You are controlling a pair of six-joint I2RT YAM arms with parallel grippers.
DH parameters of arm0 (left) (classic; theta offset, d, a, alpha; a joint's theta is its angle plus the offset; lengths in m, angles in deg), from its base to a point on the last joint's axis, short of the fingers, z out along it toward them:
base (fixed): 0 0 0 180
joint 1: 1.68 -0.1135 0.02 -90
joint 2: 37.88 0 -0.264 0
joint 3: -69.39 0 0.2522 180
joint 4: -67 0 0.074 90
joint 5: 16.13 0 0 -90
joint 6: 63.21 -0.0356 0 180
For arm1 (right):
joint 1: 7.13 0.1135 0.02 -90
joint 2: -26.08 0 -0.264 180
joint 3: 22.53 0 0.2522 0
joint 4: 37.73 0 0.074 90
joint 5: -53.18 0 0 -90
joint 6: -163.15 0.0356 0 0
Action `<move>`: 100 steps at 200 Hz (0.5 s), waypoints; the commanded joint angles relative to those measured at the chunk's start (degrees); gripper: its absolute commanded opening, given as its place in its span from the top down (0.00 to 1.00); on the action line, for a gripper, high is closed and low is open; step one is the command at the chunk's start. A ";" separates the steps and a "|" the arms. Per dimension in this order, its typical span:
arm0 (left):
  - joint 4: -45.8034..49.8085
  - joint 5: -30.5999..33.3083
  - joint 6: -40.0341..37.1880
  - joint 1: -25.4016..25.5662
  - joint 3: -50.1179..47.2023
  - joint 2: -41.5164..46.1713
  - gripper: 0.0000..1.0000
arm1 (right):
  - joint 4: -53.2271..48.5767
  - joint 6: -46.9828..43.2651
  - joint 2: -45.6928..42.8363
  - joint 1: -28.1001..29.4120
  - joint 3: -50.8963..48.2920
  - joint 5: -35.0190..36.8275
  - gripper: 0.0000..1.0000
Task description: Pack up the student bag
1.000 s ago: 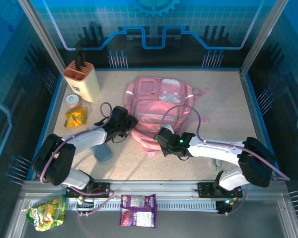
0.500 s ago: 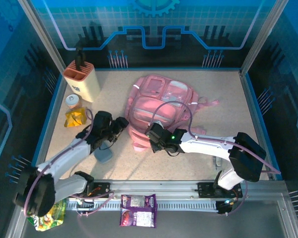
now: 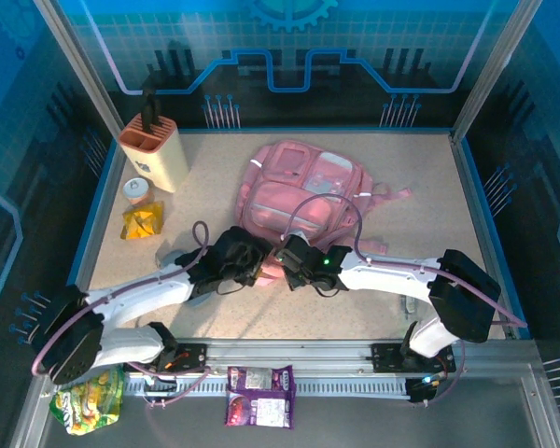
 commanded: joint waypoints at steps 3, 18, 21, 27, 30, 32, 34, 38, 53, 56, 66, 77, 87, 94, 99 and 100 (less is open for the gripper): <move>-5.28 1.27 7.22 1.06 1.92 -5.16 0.36 | 0.68 0.80 -1.04 0.32 -0.76 0.45 1.00; -6.09 0.22 8.06 1.15 3.76 -8.57 0.37 | 0.81 0.79 -1.13 0.32 -0.85 0.48 1.00; -5.74 0.14 8.09 1.13 4.41 -9.26 0.38 | 0.83 0.75 -1.08 0.32 -0.85 0.50 1.00; -5.19 -0.06 7.98 1.13 5.63 -10.55 0.39 | 0.85 0.75 -1.04 0.32 -0.77 0.62 1.00; -5.05 -0.20 7.80 1.08 6.16 -11.17 0.39 | 0.86 0.67 -1.04 0.33 -0.72 0.58 1.00; -4.98 -0.40 7.72 1.08 6.47 -11.56 0.40 | 0.86 0.66 -1.08 0.32 -0.69 0.62 1.00; -4.90 -0.51 7.75 1.12 6.77 -11.92 0.40 | 0.81 0.66 -1.01 0.32 -0.68 0.65 1.00; -4.89 -0.59 7.72 1.12 7.14 -12.47 0.42 | 0.71 0.66 -0.95 0.30 -0.54 0.68 1.00; -2.78 0.64 7.44 1.08 8.62 -14.54 0.49 | 0.81 0.69 -0.80 0.32 -0.41 0.93 1.00; -1.76 0.72 7.47 1.09 8.92 -14.84 0.51 | 0.85 0.74 -0.78 0.36 -0.40 0.94 1.00; -0.60 1.15 7.70 1.03 9.26 -15.71 0.58 | 0.94 0.66 -0.77 0.32 -0.40 1.12 1.00; -0.43 1.81 7.79 0.99 8.72 -16.10 0.69 | 0.88 0.66 -0.77 0.32 -0.32 1.45 1.00; -0.42 2.50 7.91 0.91 8.04 -15.79 0.80 | 0.32 0.57 -0.77 0.31 -0.17 1.92 1.00; -0.25 3.16 7.68 0.86 7.58 -15.38 0.88 | -0.32 0.66 -0.86 0.32 -0.02 2.66 1.00; 0.16 3.58 7.24 0.82 7.48 -14.98 0.92 | -0.87 0.70 -0.94 0.32 0.11 3.28 1.00; 0.16 3.69 7.10 0.77 7.50 -14.94 0.93 | -0.97 0.68 -0.99 0.32 0.11 3.41 1.00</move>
